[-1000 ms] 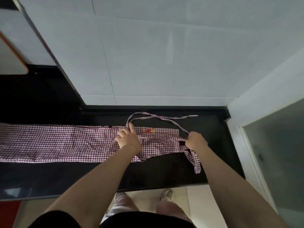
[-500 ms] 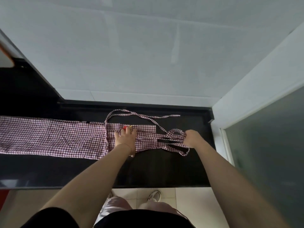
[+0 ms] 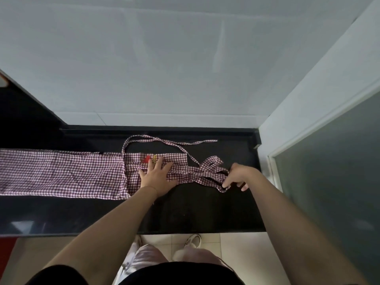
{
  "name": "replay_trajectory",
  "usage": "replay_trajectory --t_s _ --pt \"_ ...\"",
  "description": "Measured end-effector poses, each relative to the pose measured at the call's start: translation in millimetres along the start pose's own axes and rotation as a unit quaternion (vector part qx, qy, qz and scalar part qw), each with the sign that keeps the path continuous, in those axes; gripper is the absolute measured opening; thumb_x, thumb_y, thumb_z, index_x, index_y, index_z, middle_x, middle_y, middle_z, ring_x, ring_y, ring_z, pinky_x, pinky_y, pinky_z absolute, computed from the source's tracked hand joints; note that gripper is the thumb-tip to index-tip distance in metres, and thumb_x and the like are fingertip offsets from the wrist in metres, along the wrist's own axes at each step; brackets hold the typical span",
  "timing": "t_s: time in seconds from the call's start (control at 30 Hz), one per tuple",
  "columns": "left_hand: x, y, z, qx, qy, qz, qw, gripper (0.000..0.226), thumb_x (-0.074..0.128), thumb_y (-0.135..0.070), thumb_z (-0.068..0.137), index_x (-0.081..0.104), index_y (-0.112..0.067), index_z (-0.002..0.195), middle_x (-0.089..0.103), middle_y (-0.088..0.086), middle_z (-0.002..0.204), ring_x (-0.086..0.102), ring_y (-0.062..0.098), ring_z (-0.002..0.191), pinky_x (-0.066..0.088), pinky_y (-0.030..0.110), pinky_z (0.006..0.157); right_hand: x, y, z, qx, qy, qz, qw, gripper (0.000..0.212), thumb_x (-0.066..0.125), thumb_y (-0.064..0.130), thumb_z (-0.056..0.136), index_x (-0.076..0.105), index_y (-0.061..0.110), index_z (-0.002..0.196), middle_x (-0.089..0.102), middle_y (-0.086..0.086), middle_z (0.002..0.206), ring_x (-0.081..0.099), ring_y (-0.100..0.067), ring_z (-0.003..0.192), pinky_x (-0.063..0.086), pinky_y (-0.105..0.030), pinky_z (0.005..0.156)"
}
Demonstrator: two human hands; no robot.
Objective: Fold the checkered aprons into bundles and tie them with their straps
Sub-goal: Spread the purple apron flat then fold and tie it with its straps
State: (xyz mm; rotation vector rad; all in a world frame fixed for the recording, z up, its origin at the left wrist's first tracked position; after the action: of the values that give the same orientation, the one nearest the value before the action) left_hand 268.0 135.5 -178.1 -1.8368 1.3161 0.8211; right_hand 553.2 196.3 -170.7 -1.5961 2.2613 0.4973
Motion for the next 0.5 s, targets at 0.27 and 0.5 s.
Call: replay_trajectory --t_s 0.27,0.5 --pt "-19.8 -33.7 -4.5 0.079 -0.079 0.071 0.991 0.067 0.047 -0.060 0.088 0.035 -0.036 0.149 0.043 -0.008 0.150 0.028 0.021 0.144 -0.001 0.066 0.116 0.5 78.8 -15.0 -0.186 -0.161 -0.150 0.957 0.112 0.085 0.059 0.063 0.023 0.029 0.151 0.018 -0.014 0.158 0.015 -0.036 0.147 0.017 -0.062 0.116" --pt "-27.7 -61.3 -14.9 0.135 -0.154 0.058 0.977 0.037 0.060 -0.027 0.087 0.054 -0.021 0.123 0.048 0.003 0.127 0.048 0.025 0.120 0.040 0.038 0.102 29.9 82.2 -10.5 -0.197 -0.177 -0.256 0.930 0.075 0.075 0.031 0.082 0.035 0.017 0.143 0.048 -0.011 0.141 0.041 -0.032 0.134 0.023 -0.059 0.114"
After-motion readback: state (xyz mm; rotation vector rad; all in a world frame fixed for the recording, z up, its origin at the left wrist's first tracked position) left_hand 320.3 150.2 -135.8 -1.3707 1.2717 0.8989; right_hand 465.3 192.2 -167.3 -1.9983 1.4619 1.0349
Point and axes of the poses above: each hand's wrist, its own z-axis towards the middle knuckle, its own x-axis out of the palm, y = z × x, the point moved 9 cm from there along z, towards the middle knuckle
